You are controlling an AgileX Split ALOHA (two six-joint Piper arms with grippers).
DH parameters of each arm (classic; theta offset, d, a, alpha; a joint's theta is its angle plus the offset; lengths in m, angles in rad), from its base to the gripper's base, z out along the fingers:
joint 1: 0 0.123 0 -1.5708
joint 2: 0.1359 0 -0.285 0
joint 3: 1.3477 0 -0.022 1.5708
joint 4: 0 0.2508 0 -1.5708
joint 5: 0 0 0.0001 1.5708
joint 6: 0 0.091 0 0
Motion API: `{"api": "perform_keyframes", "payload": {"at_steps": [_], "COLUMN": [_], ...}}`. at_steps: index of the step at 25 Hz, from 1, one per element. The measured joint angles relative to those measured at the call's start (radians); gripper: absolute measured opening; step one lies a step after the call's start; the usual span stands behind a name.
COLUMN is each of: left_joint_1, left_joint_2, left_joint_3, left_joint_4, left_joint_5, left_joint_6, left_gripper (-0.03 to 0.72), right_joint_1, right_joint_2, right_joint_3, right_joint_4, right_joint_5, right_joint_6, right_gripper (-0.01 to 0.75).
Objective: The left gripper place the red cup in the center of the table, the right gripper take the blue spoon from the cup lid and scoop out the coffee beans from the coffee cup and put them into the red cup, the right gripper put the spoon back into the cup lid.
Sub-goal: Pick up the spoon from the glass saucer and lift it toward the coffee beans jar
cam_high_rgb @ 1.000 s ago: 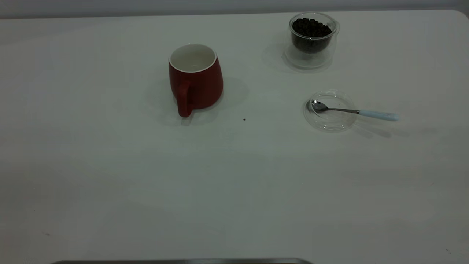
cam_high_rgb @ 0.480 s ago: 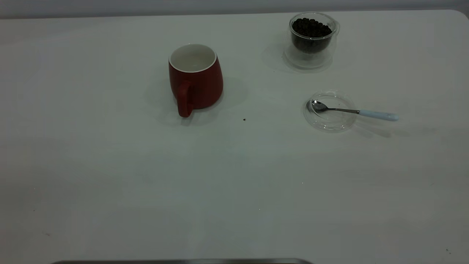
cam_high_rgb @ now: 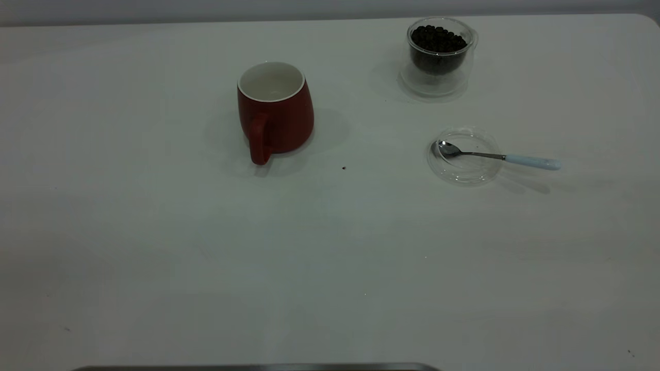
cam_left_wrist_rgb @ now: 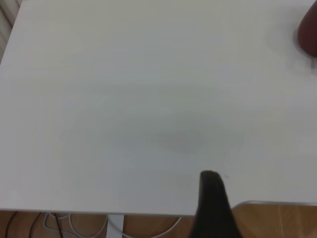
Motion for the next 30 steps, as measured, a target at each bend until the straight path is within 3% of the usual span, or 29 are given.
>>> {"api": "perform_keyframes", "payload": {"at_steps": [18,21,23,27,30], "left_joint_1": [0.0,0.0,0.0,0.0,0.0], "left_joint_2": [0.0,0.0,0.0,0.0,-0.001], "left_joint_3": [0.0,0.0,0.0,0.0,0.0], "left_joint_4": [0.0,0.0,0.0,0.0,0.0], "left_joint_5": [0.0,0.0,0.0,0.0,0.0], "left_joint_6": [-0.006,-0.006,-0.006,-0.006,-0.006], "left_gripper": [0.586,0.586,0.586,0.586,0.586], "right_joint_1": [0.0,0.0,0.0,0.0,0.0], "right_joint_2": [0.0,0.057,0.145,0.401,0.611], "right_joint_3": [0.0,-0.005,-0.015,-0.059,-0.099], "right_joint_4": [-0.01,-0.03,-0.038,-0.029,0.006], "right_joint_5": [-0.001,-0.013,-0.045,-0.184,-0.287], "right_joint_6": [0.012,0.088,0.133,0.191,0.191], "right_gripper": [0.249,0.309,0.389,0.547,0.606]}}
